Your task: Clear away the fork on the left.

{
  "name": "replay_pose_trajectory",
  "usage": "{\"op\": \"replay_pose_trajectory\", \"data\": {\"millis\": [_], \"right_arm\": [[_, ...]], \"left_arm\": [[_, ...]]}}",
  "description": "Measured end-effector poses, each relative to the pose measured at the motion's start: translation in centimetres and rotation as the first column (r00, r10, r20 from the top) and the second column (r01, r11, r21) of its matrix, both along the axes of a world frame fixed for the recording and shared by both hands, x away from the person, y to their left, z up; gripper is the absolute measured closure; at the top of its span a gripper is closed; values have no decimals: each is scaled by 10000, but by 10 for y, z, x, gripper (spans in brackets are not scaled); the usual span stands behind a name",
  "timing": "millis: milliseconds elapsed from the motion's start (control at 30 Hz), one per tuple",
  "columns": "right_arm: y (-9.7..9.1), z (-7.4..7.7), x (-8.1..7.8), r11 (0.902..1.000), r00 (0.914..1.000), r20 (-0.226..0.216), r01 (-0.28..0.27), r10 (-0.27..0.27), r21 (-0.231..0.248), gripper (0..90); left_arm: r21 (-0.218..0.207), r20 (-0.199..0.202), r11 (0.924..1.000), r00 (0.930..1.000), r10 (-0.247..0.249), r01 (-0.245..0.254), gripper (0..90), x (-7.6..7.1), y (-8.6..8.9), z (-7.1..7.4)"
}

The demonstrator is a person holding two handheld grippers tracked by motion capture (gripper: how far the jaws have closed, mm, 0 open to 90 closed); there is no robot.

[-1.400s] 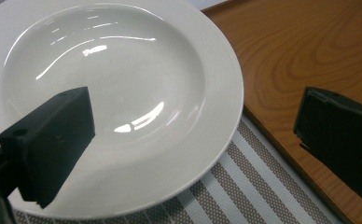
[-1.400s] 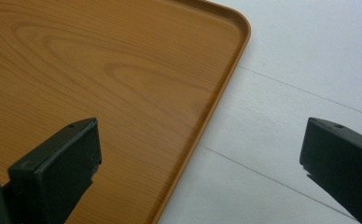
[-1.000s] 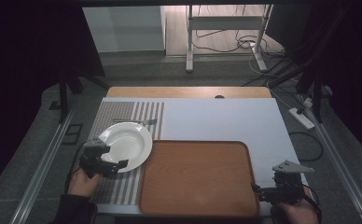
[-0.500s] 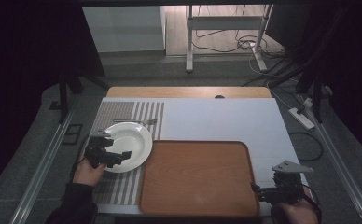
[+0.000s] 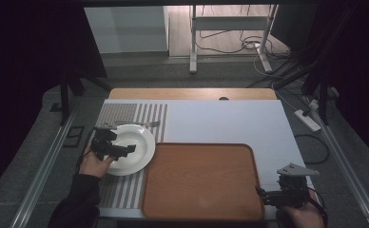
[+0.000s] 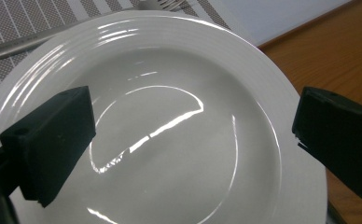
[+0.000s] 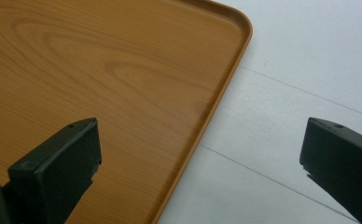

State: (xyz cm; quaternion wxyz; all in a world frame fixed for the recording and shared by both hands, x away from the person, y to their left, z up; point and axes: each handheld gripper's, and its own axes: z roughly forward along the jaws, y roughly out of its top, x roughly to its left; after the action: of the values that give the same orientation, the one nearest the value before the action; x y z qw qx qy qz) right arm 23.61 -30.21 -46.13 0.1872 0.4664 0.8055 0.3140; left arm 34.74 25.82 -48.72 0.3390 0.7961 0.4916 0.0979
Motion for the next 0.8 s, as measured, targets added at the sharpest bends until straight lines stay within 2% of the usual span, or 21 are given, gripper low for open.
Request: {"op": "replay_pose_trajectory", "data": {"millis": [200, 400, 800], "right_arm": [[0, 0, 0, 10000, 10000, -5, -3, 3, 3, 0], [0, 0, 0, 10000, 10000, -14, -7, 7, 3, 0], [-1, 0, 0, 10000, 10000, -5, 9, -9, 38, 0]], "left_arm": [[125, -159, 9999, 9999, -36, 38, 2, 16, 0, -4], [-45, -236, 9999, 9996, -143, 142, 0, 29, 0, -7], [151, -561, 9997, 9982, -190, 199, 0, 57, -4, -15]]}}
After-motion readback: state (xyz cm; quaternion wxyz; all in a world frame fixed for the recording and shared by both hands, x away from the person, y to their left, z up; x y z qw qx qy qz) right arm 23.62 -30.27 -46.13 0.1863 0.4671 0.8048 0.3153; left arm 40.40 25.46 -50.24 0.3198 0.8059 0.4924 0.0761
